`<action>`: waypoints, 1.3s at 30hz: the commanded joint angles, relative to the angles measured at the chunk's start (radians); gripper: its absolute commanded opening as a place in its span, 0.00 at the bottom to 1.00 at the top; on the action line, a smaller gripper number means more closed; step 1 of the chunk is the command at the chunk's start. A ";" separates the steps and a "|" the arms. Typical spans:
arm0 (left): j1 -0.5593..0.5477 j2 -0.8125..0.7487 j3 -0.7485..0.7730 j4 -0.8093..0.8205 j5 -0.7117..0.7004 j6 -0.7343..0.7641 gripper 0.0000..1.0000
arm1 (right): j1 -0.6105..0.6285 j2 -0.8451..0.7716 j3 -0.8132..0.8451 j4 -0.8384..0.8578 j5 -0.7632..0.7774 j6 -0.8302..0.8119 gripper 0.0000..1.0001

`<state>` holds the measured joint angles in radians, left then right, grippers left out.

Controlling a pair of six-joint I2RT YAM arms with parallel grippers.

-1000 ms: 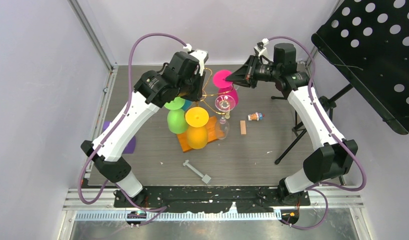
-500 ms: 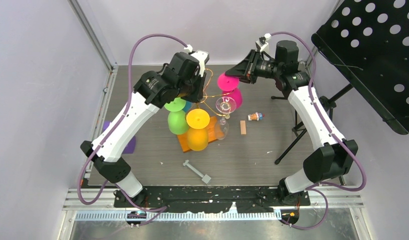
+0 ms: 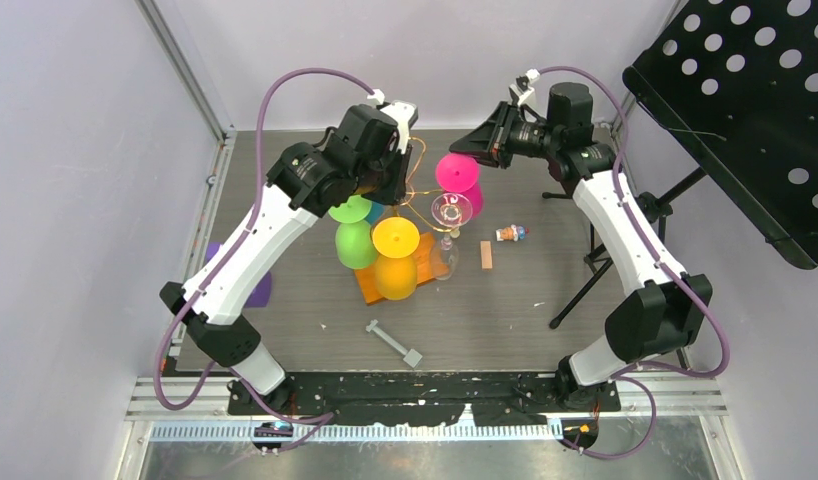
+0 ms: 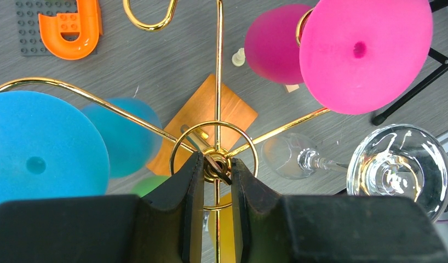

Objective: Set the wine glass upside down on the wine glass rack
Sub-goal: Turn the wine glass upside down at the wine rack.

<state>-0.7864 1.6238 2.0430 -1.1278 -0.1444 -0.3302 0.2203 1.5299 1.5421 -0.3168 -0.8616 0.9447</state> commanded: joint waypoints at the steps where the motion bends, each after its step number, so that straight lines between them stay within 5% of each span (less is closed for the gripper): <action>1: -0.004 -0.004 -0.026 0.027 0.028 0.004 0.21 | -0.002 0.001 -0.004 0.039 0.005 -0.013 0.17; 14: -0.004 -0.015 -0.038 0.031 0.025 0.007 0.21 | -0.006 0.006 0.001 0.040 0.027 -0.003 0.06; 39: -0.004 -0.013 -0.036 0.033 0.040 0.007 0.18 | -0.045 0.023 0.014 0.188 0.064 0.152 0.06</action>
<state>-0.7864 1.6108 2.0224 -1.1099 -0.1402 -0.3294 0.1764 1.5421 1.5276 -0.1997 -0.8131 1.0763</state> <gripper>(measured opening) 0.190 0.063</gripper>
